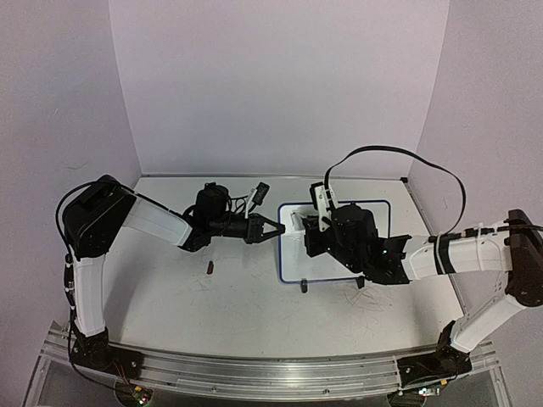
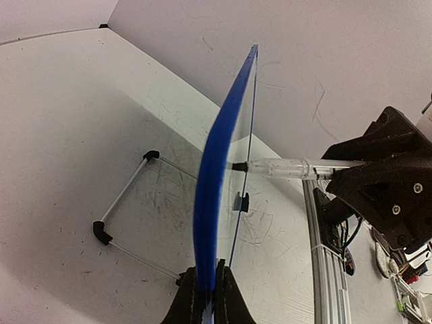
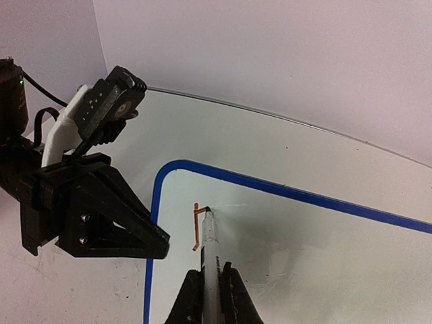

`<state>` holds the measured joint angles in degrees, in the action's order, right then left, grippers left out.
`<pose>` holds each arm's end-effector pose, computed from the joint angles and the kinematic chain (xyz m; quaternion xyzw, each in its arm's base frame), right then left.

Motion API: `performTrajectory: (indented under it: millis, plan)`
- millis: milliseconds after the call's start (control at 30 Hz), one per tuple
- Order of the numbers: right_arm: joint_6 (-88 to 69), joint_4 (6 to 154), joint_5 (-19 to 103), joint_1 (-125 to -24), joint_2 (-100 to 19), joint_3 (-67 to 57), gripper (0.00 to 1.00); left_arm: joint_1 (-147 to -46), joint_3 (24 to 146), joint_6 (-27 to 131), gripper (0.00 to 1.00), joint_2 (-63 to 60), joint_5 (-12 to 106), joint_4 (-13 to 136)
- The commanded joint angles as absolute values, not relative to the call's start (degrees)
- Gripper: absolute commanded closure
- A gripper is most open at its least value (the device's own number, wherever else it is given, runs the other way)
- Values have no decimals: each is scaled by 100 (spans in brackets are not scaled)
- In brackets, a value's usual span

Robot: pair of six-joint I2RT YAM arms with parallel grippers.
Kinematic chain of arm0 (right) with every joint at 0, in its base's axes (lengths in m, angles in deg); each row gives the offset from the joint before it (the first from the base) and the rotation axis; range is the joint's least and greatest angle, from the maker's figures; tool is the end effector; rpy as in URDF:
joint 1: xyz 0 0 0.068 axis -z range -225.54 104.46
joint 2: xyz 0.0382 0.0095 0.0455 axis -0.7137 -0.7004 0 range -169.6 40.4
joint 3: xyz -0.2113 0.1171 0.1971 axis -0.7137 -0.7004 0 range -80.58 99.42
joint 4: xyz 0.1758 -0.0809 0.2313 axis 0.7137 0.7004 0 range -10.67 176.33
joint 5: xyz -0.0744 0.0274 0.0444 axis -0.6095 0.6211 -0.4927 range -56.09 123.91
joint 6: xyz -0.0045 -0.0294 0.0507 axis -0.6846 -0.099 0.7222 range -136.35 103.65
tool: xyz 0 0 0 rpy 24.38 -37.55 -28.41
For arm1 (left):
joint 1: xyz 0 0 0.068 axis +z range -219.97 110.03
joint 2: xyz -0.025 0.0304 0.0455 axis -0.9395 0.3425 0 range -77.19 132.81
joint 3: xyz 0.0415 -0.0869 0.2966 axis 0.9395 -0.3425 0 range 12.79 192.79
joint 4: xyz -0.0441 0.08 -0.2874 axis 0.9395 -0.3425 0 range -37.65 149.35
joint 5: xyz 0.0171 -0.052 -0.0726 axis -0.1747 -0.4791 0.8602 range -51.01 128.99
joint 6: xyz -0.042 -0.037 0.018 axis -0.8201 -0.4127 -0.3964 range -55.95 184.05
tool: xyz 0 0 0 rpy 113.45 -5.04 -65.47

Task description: Write a sentence on the whiteboard

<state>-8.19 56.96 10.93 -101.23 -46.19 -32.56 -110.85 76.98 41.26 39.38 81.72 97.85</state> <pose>0.2238 0.2985 0.2532 -0.2063 0.7654 0.1759 0.5837 0.3450 -0.3367 0.1692 0.3371 0.6889 -0.5465 0.3364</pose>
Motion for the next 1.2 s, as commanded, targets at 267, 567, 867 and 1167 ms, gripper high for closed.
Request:
performTrajectory:
  millis: [267, 567, 867, 1167]
  plan:
    - [-542, 5825, 838, -10100, -4345, -3470, 100, -11110, 7784, 4209, 100, 3972, 7789, 9075]
    - [-483, 5786, 1102, -10128, -4474, -3498, 100, -11110, 7855, 4181, 100, 3961, 7810, 9037]
    - [-527, 5639, 1293, -10141, -4713, -3312, 100, -11110, 7835, 4191, 100, 3918, 7800, 9020]
    - [-488, 5613, 1032, -10150, -4662, -3324, 100, -11111, 7803, 4224, 100, 3900, 7781, 9002]
